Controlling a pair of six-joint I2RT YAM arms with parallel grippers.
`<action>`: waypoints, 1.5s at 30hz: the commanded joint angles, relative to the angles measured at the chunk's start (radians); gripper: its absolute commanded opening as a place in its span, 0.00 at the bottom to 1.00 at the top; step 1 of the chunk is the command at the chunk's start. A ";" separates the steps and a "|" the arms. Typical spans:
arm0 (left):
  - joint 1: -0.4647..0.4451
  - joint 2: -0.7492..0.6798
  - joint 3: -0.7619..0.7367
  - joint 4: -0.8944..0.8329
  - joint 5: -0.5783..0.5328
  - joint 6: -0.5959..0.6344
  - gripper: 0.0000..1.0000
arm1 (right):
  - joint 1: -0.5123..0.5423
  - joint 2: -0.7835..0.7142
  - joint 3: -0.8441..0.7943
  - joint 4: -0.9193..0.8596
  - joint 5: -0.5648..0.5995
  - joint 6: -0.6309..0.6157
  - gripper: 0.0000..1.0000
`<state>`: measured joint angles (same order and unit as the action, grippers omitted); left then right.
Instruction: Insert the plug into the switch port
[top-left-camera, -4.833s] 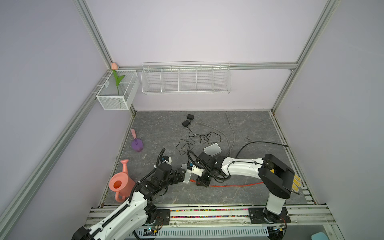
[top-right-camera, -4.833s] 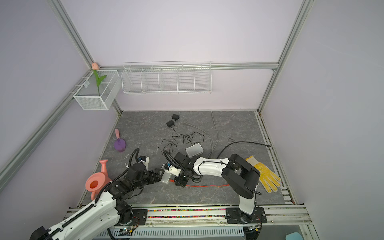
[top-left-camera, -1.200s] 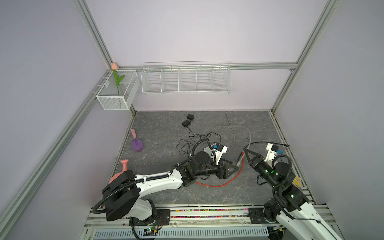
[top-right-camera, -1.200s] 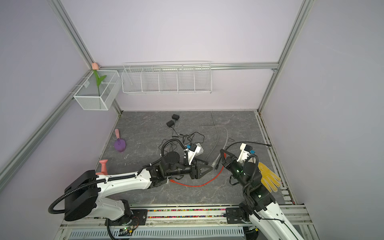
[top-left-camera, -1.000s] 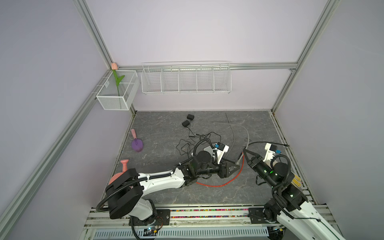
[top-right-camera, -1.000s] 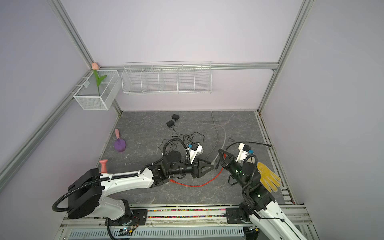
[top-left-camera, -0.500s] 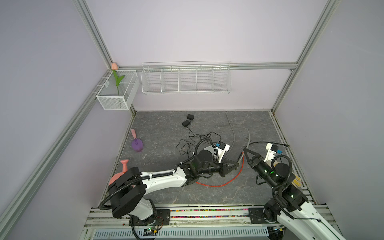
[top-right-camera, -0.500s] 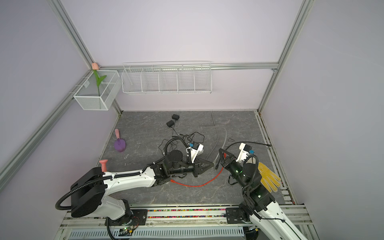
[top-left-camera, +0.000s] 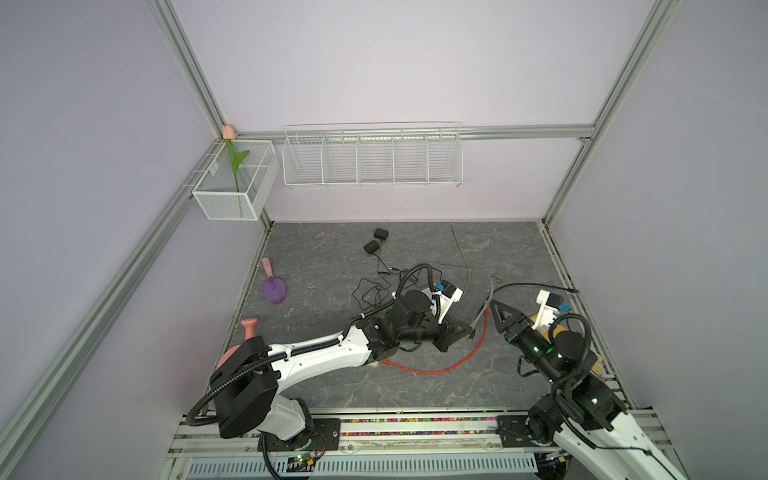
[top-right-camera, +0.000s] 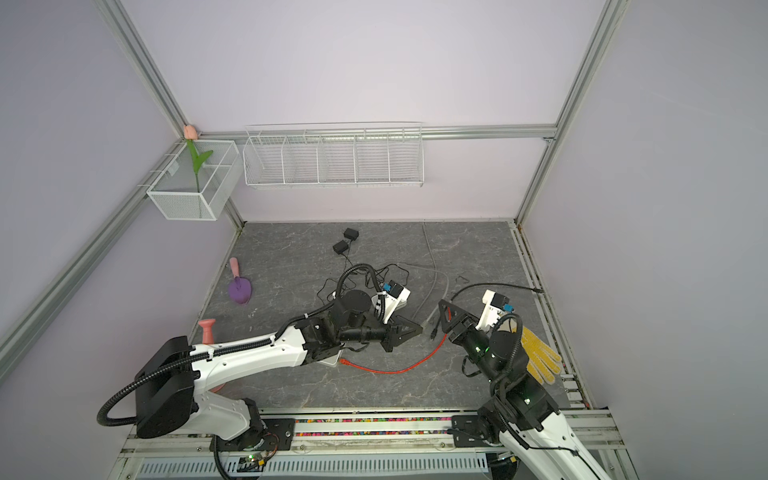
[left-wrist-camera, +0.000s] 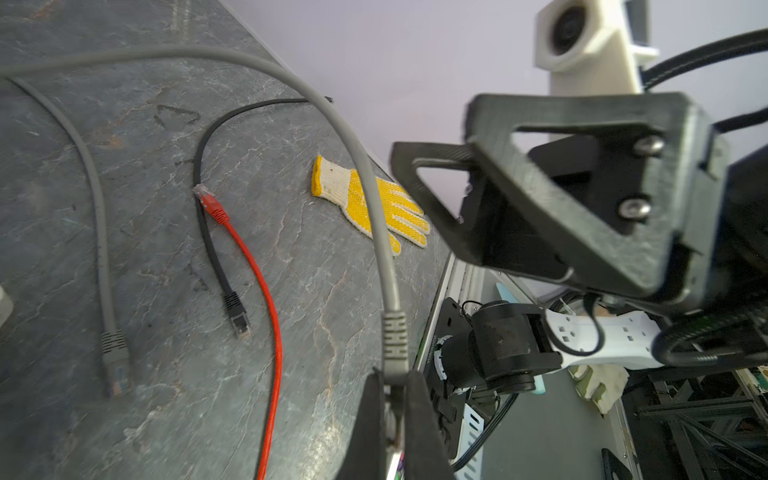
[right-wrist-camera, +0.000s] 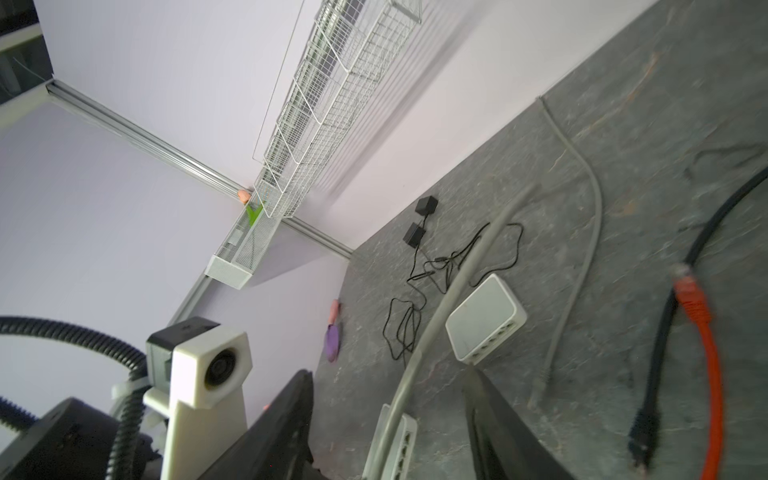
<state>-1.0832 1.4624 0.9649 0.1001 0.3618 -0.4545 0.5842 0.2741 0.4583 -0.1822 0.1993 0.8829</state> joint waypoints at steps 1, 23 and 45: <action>0.020 -0.026 0.091 -0.211 0.006 0.133 0.00 | 0.005 -0.104 0.114 -0.145 0.132 -0.270 0.62; 0.092 -0.193 0.343 -0.906 -0.034 0.407 0.00 | 0.343 0.444 0.527 -0.428 -0.165 -1.617 0.52; 0.098 -0.231 0.279 -0.864 0.008 0.379 0.00 | 0.655 0.669 0.491 -0.298 0.245 -1.746 0.44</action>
<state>-0.9882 1.2530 1.2514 -0.7757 0.3569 -0.0750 1.2251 0.9207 0.9531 -0.5140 0.4297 -0.8433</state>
